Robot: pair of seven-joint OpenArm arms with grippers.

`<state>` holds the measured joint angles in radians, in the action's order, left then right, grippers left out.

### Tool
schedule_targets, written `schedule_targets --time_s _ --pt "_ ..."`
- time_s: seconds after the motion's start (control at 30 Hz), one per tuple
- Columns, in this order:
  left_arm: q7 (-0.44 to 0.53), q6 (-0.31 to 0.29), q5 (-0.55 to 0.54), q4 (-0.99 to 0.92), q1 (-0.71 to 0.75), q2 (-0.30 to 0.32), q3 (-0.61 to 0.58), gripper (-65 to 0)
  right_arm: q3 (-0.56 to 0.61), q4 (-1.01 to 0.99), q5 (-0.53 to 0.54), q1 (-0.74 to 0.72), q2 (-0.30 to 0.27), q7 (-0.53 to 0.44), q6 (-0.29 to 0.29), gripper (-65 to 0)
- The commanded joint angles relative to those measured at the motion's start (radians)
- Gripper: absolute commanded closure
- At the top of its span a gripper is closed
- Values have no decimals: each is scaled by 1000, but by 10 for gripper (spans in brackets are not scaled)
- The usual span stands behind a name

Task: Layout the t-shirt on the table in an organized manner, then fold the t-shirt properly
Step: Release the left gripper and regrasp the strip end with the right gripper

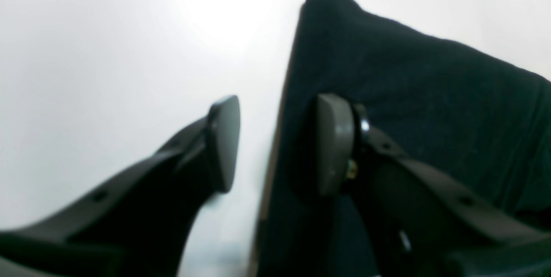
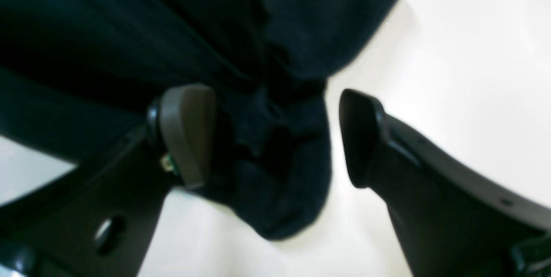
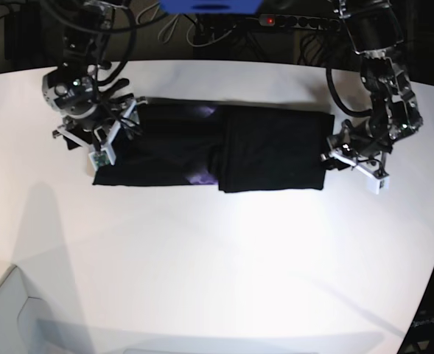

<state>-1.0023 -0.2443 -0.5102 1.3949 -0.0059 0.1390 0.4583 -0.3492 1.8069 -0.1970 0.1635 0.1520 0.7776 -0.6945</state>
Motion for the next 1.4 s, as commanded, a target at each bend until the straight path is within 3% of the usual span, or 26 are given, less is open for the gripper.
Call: schedule_targets --time_s 0.0,0.27,0.83,0.93,1.03,1.23,1.37 --pt "-23 4 12 7 8 11 1 -280 -20 18 21 -22 -2 -14 -4 -468" --pt "-23 4 12 7 24 11 4 -280 -141 1 136 -124 -4 162 -4 -481" --pt "-23 4 12 7 24 9 3 -280 -139 -172 141 -141 -2 159 -4 -470" --pt "-23 4 12 7 25 9 3 -280 -143 -178 228 -137 -2 162 -4 -414" --pt "-23 4 12 7 25 9 3 -280 -143 -212 316 -135 -10 165 -4 -304" --pt "-23 4 12 7 25 9 7 -280 -136 -249 348 -135 -21 165 -4 0" --pt "-23 4 11 18 25 11 7 -280 -136 -207 348 -137 -24 165 -4 0"
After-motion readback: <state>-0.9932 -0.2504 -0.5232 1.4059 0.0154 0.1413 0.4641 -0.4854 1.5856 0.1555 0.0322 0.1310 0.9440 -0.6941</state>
